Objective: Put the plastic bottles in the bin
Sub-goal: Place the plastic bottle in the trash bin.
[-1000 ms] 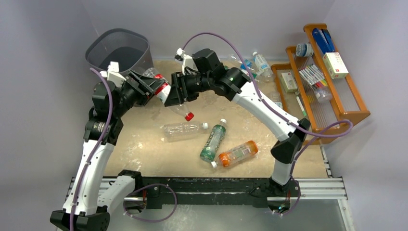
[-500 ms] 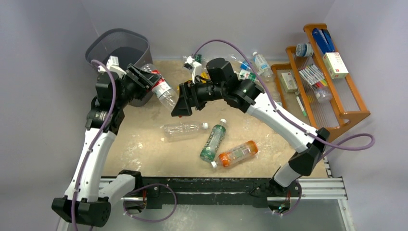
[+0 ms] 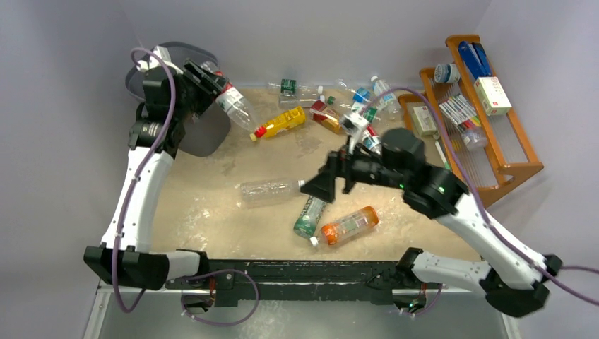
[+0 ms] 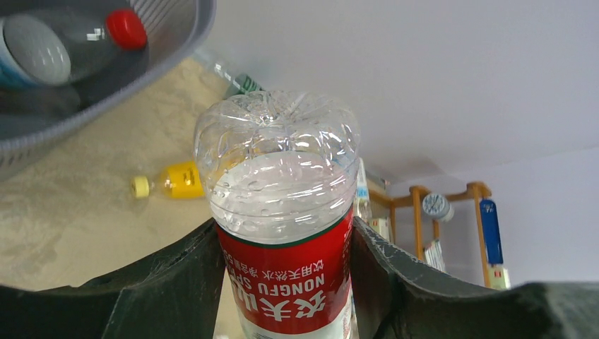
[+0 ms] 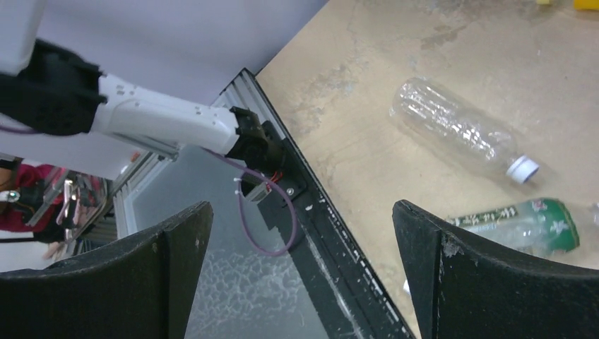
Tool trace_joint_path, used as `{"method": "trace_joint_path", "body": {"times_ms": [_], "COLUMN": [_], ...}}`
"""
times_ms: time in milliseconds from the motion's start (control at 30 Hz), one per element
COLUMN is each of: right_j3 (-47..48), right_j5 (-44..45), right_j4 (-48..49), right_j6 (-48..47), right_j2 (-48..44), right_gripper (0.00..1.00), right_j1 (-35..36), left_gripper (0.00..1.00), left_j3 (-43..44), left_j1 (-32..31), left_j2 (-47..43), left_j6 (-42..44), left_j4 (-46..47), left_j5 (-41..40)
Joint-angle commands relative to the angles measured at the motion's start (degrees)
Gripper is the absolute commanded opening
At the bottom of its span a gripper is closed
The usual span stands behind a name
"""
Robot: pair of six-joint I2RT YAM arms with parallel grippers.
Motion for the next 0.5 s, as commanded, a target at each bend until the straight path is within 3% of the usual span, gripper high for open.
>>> {"method": "trace_joint_path", "body": {"times_ms": [0,167,467], "right_j3": [-7.9,-14.2,-17.1], "right_j5": [3.7,3.7,5.1], "right_j4": [3.9,4.9,4.7], "right_j6": [4.9,7.5,7.9], "right_j2": [-10.0,-15.7,-19.5], "right_gripper": [1.0,1.0,1.0], "right_j1": [0.0,0.0,0.0], "left_gripper": [0.41,0.41,0.42], "left_j3": [9.0,12.5,18.2], "left_j1": [3.4,11.3,24.5], "left_j2": [3.4,6.4,10.1], "left_j6": [0.8,-3.7,-4.1], "left_j4": [3.8,7.6,9.5], "left_j5": [-2.7,-2.4,-6.3]}}
